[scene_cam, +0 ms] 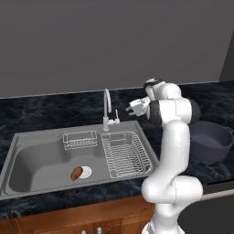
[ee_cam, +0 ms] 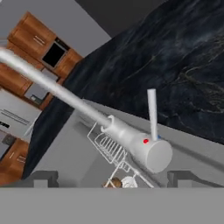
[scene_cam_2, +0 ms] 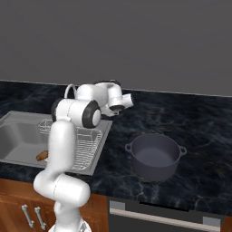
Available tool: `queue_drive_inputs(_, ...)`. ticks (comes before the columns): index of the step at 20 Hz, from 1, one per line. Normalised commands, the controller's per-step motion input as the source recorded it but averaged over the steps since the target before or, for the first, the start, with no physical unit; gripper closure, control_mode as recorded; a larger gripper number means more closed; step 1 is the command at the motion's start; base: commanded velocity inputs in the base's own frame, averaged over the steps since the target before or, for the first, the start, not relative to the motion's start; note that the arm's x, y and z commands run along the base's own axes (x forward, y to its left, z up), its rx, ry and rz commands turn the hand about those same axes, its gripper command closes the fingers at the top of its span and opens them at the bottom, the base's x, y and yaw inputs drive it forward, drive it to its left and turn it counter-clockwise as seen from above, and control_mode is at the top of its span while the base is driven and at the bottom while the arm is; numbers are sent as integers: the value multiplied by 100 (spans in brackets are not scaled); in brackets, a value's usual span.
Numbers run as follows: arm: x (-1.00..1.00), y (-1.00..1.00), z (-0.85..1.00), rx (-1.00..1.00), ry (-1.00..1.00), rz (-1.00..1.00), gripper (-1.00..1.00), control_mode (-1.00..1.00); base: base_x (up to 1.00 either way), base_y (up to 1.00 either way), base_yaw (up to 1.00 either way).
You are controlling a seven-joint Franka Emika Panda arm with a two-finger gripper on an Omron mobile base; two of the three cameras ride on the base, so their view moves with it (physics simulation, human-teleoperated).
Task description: Dump the potato from the pot into the sink. Then turn on the water and wash the potato. Then turn off the water and put the potato back in the pot.
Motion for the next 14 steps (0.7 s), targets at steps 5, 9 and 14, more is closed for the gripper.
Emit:
queue_drive_inputs(5,-100,-3,62,-5,-19,0,-100,-100,0,0,0)
queue_drive_inputs(9,-100,0,81,-7,-13,-1,-100,-100,0,0,0)
queue_drive_inputs(14,-100,3,84,-6,-2,-3,-100,-100,0,0,0)
